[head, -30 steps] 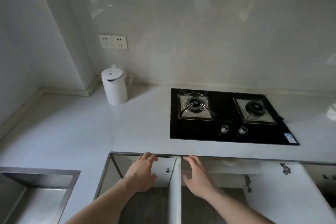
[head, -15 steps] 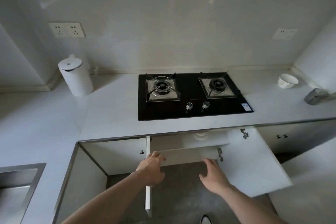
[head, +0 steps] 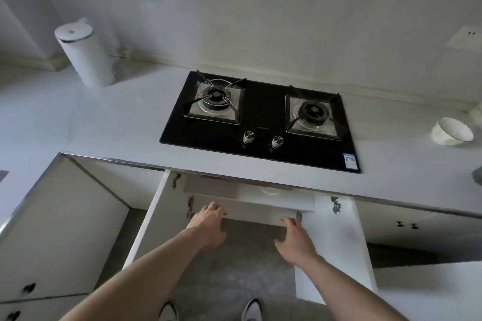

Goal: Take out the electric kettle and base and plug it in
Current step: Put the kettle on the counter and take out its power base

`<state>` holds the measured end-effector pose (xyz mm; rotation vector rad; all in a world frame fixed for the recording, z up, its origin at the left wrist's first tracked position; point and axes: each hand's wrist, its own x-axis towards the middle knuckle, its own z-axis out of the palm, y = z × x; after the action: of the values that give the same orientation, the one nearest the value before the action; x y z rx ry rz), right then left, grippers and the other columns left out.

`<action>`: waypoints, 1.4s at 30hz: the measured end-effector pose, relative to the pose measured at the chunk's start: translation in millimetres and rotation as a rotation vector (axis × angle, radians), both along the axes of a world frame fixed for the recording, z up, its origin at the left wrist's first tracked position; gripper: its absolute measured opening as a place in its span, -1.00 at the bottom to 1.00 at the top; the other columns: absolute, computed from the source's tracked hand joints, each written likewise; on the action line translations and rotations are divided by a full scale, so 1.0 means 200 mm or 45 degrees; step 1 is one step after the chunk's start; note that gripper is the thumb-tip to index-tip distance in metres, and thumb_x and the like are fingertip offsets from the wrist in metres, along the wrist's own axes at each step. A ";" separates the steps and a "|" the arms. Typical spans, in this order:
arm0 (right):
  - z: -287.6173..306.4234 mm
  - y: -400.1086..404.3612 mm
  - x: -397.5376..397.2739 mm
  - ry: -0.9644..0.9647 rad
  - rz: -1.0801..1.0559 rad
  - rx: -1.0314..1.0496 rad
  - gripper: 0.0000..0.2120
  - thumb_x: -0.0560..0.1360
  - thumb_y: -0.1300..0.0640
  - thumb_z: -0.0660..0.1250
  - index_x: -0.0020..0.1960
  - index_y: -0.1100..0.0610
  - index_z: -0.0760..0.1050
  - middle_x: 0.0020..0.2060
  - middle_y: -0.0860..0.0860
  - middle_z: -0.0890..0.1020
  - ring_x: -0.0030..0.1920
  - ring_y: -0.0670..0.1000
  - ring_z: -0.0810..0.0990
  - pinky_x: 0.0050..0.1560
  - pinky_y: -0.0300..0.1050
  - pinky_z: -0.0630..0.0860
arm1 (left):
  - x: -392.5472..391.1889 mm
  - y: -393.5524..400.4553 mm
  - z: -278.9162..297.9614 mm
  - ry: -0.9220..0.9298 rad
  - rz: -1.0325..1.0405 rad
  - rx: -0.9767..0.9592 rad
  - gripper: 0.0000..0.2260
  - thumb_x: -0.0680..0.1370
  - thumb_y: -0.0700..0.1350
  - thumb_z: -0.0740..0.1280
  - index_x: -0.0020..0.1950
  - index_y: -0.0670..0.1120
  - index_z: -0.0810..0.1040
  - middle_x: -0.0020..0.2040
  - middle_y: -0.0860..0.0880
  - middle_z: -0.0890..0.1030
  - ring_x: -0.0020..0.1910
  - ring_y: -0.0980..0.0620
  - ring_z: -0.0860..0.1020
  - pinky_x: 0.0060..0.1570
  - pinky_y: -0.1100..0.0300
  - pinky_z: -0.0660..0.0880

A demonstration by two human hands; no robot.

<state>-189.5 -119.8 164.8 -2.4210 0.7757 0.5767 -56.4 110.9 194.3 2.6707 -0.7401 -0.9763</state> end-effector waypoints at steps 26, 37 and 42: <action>-1.71 -0.43 0.77 -0.021 0.032 -0.233 -0.16 0.54 0.09 0.38 0.65 0.03 -0.06 0.64 -0.07 -0.10 0.63 0.19 -0.06 0.58 0.11 0.15 | 0.47 -0.43 -1.56 -0.124 -0.091 0.018 -0.49 0.52 -0.06 0.30 0.47 0.03 0.33 0.47 0.04 0.27 0.42 -0.04 0.30 0.36 0.03 0.34; -1.87 -0.44 0.70 -0.135 0.094 -0.348 -0.13 0.49 0.15 0.40 0.62 0.06 -0.05 0.61 -0.03 0.02 0.60 0.14 0.04 0.57 0.10 0.18 | 0.48 -0.42 -1.70 -0.079 -0.049 -0.009 -0.51 0.49 -0.08 0.30 0.43 0.03 0.37 0.43 0.05 0.29 0.35 -0.03 0.36 0.33 0.03 0.39; -1.81 -0.42 0.61 -0.259 -0.008 -0.428 -0.16 0.42 -0.04 0.50 0.54 0.02 0.11 0.36 0.08 0.30 0.40 0.17 0.32 0.36 0.09 0.43 | 0.44 -0.41 -1.70 -0.045 -0.013 -0.010 -0.51 0.50 -0.09 0.31 0.44 0.00 0.38 0.43 0.04 0.30 0.35 -0.02 0.35 0.30 0.07 0.39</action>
<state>-68.4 -204.2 -197.8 -2.7263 0.8469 0.2027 31.6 29.8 -145.0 2.6862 -0.7639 -0.9288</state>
